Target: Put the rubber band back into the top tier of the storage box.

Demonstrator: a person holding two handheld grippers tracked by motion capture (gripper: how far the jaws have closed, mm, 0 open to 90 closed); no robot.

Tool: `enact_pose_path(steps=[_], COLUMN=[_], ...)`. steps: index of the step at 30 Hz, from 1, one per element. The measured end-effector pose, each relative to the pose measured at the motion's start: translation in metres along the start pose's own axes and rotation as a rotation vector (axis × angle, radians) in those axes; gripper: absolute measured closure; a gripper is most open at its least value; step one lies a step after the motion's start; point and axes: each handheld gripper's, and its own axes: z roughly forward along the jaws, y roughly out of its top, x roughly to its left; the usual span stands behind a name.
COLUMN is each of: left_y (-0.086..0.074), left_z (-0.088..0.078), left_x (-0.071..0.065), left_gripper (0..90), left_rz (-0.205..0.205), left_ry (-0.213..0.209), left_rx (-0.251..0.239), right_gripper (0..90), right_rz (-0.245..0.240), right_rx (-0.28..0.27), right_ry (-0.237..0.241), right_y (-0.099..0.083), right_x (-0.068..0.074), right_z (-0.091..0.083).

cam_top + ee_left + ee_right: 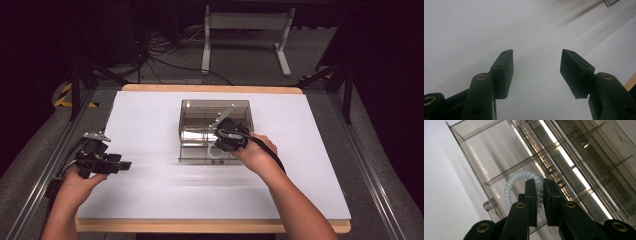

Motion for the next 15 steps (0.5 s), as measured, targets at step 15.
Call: enact_pose_path(steps=[15], left_y=[0.0005], left_z=[0.0000], left_x=[-0.0004], left_gripper=[44.8], left_rz=[0.000], left_ry=[0.000], left_rx=[-0.004], right_gripper=[77.5], right_rz=[-0.016], right_rx=[0.001], right_ry=[-0.040], right_y=[-0.0034], right_x=[-0.0002], right_z=[0.0053])
